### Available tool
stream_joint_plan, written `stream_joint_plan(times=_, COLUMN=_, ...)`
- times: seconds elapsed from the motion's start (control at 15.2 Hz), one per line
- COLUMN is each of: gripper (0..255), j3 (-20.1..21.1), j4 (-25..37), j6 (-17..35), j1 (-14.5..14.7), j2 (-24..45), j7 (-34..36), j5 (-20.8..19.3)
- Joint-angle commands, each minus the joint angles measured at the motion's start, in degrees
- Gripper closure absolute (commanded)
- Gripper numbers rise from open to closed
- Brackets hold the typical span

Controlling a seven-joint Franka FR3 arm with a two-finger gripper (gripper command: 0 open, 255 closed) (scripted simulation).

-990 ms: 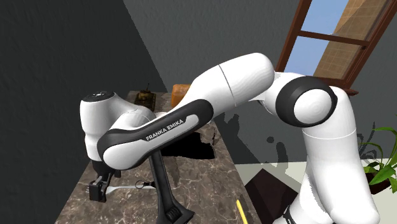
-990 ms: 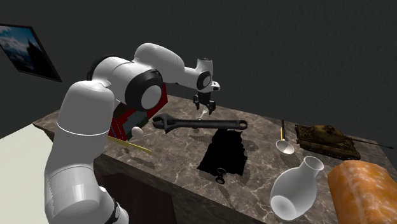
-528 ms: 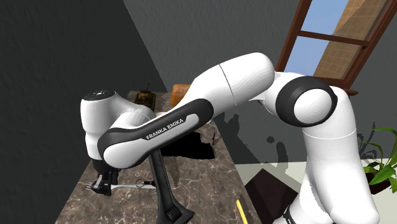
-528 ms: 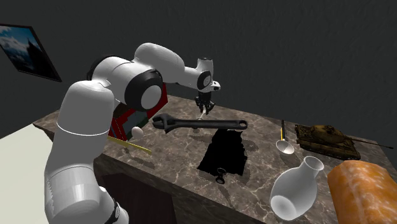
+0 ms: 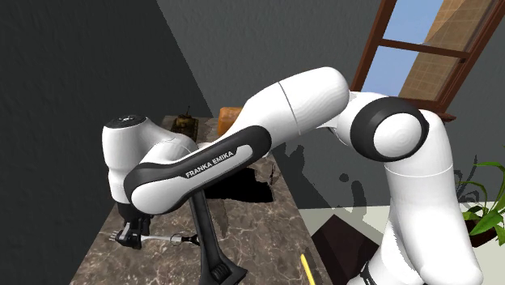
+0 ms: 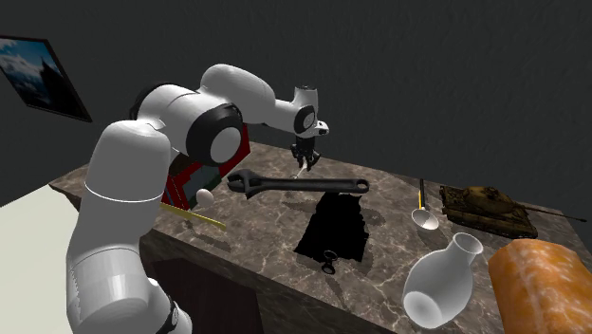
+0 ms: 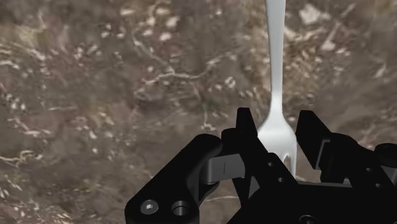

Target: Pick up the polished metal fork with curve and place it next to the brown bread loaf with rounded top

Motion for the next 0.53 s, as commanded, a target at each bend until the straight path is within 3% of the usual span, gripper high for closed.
stream_joint_plan(times=0.0, gripper=255, j3=0.2, j4=0.1, j6=-0.5, j1=0.1, j2=-0.3, j7=0.0, j5=0.2)
stream_joint_plan(times=0.46, gripper=255, j3=0.7, j4=2.3, j6=-4.8, j1=-0.1, j2=-2.4, j7=-0.5, j5=1.0)
